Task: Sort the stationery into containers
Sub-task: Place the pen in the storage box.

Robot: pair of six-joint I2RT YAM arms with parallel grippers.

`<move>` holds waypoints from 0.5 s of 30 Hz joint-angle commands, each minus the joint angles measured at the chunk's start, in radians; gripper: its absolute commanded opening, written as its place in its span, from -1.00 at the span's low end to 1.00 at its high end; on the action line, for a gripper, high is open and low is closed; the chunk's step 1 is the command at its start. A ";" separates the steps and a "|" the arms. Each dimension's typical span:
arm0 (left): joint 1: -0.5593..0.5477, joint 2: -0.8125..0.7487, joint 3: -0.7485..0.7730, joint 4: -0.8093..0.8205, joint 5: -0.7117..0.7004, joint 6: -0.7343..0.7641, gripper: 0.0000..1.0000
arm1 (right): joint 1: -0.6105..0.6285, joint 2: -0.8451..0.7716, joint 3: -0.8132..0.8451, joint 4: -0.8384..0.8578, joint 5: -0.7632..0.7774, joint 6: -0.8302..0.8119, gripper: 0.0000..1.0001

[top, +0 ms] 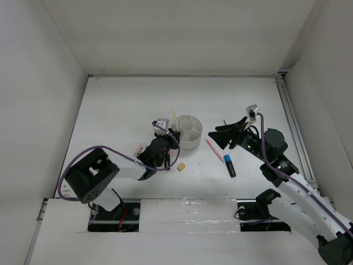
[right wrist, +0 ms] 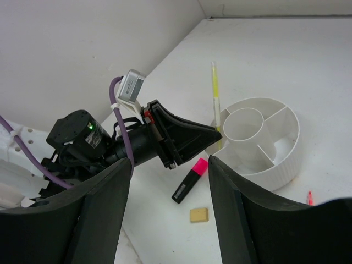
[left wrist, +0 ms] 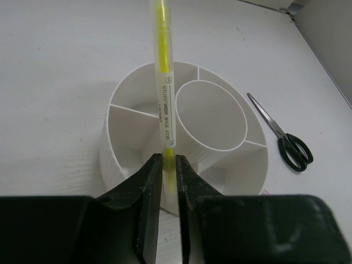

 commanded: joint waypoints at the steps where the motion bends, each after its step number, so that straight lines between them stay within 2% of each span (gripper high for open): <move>1: -0.003 -0.019 0.010 0.013 0.000 -0.011 -0.75 | -0.007 -0.013 0.004 0.036 0.007 -0.001 0.28; 2: -0.003 -0.019 0.010 0.013 0.000 -0.011 -0.66 | -0.007 -0.013 0.004 0.036 0.007 -0.001 0.28; 6: -0.003 -0.039 0.010 0.013 0.000 -0.011 -0.52 | -0.007 -0.013 0.004 0.036 0.007 -0.001 0.28; 15: -0.003 -0.109 0.010 -0.006 0.009 -0.011 -0.51 | -0.007 -0.004 0.004 0.045 0.007 0.009 0.28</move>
